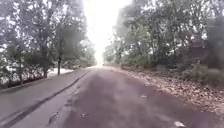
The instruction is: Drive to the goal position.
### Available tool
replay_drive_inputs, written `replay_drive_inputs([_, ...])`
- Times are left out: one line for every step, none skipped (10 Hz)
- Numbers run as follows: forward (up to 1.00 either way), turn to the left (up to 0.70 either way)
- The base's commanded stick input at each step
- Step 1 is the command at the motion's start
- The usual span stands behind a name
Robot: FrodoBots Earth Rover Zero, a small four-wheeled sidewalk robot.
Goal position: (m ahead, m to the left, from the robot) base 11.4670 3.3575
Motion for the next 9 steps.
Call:
replay_drive_inputs([0.85, 0.00])
replay_drive_inputs([0.85, 0.00])
replay_drive_inputs([0.85, 0.00])
replay_drive_inputs([0.85, 0.00])
replay_drive_inputs([0.85, 0.00])
replay_drive_inputs([0.85, 0.00])
replay_drive_inputs([0.85, 0.00])
replay_drive_inputs([0.85, 0.00])
replay_drive_inputs([0.85, 0.00])
